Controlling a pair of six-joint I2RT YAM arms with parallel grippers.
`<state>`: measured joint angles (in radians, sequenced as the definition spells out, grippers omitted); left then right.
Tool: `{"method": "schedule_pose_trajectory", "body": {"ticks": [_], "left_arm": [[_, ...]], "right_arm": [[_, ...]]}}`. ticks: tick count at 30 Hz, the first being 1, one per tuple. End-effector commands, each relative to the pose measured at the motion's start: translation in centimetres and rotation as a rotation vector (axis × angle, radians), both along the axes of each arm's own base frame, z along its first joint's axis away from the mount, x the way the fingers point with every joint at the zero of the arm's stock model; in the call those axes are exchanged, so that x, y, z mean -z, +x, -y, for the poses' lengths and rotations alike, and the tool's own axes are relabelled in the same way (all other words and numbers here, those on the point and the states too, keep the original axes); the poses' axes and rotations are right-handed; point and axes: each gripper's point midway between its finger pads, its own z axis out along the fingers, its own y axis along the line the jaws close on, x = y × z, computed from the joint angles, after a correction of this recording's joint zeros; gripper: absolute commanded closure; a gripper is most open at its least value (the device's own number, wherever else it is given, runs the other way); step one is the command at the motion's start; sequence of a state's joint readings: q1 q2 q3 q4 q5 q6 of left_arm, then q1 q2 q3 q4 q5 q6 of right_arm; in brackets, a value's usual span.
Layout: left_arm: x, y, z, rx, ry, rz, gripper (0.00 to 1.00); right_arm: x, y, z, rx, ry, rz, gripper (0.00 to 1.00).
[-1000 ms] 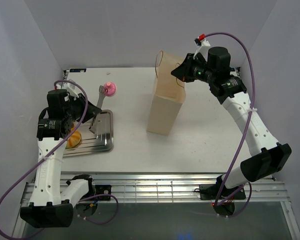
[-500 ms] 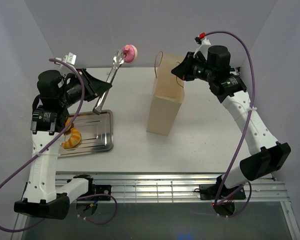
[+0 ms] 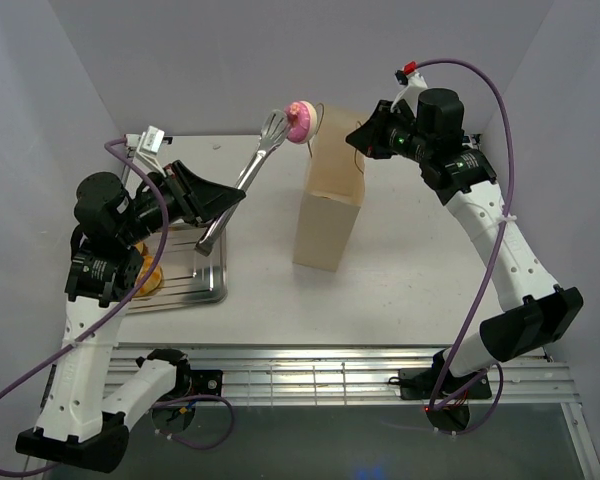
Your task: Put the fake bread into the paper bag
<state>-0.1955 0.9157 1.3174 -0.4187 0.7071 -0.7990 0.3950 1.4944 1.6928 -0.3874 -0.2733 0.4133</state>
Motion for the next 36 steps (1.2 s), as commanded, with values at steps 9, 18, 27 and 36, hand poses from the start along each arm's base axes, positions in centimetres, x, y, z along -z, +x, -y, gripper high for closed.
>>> {"method": "schedule_pose_trajectory", "body": {"ticks": [9,18,27,36], "left_arm": [[2.9,-0.7,2.2,0.112,-0.031,-0.066,0.62],[5.8,0.3,3.4,0.107,0.002,-0.126,0.60],[7.2,1.7,3.4,0.061,0.028,-0.149,0.52],[7.0,2.4,3.2,0.036,0.031,-0.145,0.47]], "right_arm": [[-4.9,-1.4,1.0,0.035,0.051,0.104,0.92],[-4.7,-1.6,1.0,0.032,0.050,0.099,0.92],[-4.6,-1.7,1.2,0.033,0.043,0.099,0.92],[-4.6,-1.8,1.3,0.034,0.037,0.104,0.92]]}}
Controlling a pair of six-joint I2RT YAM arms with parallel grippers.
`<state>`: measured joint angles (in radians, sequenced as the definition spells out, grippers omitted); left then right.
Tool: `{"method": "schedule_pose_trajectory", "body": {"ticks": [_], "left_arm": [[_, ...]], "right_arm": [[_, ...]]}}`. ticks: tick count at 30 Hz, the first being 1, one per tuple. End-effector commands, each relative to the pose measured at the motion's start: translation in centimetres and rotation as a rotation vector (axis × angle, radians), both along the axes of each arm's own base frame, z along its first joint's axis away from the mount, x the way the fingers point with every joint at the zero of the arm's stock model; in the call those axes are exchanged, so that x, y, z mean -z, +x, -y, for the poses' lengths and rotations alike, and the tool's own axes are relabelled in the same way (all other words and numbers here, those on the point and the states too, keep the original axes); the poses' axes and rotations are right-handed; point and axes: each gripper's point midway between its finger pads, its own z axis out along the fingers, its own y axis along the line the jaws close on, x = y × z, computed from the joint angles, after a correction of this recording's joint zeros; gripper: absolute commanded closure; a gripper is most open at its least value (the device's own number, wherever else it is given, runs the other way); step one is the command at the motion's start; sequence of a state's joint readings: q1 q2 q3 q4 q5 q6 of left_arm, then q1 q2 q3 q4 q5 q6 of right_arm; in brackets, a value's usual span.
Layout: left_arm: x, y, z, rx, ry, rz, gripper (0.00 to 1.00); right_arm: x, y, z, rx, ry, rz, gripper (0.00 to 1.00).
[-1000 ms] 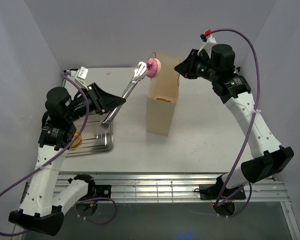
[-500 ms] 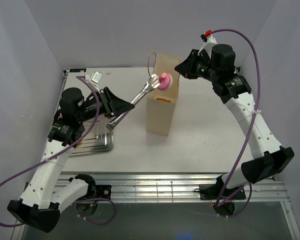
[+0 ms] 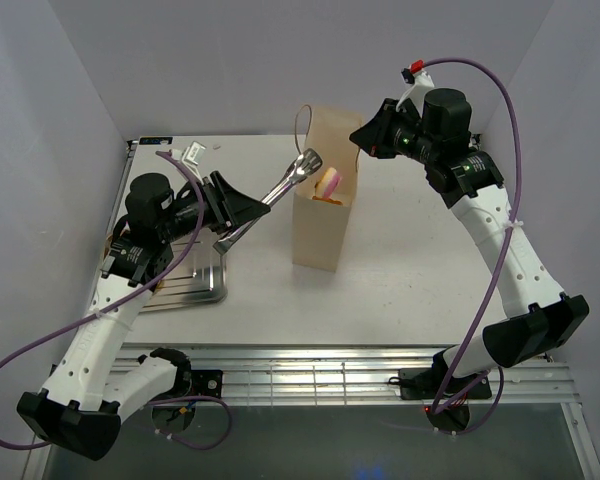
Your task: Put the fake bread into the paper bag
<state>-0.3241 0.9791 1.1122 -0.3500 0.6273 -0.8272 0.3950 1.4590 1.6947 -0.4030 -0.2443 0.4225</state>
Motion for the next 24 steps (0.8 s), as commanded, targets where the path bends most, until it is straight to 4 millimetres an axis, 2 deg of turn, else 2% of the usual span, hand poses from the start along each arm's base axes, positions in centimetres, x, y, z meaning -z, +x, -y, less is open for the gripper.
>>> {"method": "schedule_pose_trajectory", "body": {"ticks": [1,10,13,18,21,24], "left_arm": [[-1.7,0.1,-0.1,-0.012,-0.007,0.072,0.46],[-2.2,0.1,-0.1,-0.012,-0.008,0.086,0.46],[-3.8,-0.3,-0.5,-0.030,-0.016,0.134,0.48],[-7.9,-2.1,-1.5,-0.054,-0.030,0.260,0.51],[-10.2,-2.8,-2.9,-0.124,-0.018,0.319,0.52],[-10.9,-2.4,-4.9,-0.250,0.028,0.325,0.52]], "right_arm": [[-3.4,-1.1,0.5,0.003,0.027,0.088,0.92],[-3.0,-1.1,0.5,0.002,0.022,0.079,0.92],[-2.8,-1.1,0.4,0.001,0.020,0.079,0.92],[-2.7,-1.1,0.4,-0.001,0.018,0.077,0.92],[-2.4,-1.1,0.4,-0.003,0.016,0.071,0.92],[-2.4,-1.1,0.4,-0.004,0.016,0.071,0.92]]}}
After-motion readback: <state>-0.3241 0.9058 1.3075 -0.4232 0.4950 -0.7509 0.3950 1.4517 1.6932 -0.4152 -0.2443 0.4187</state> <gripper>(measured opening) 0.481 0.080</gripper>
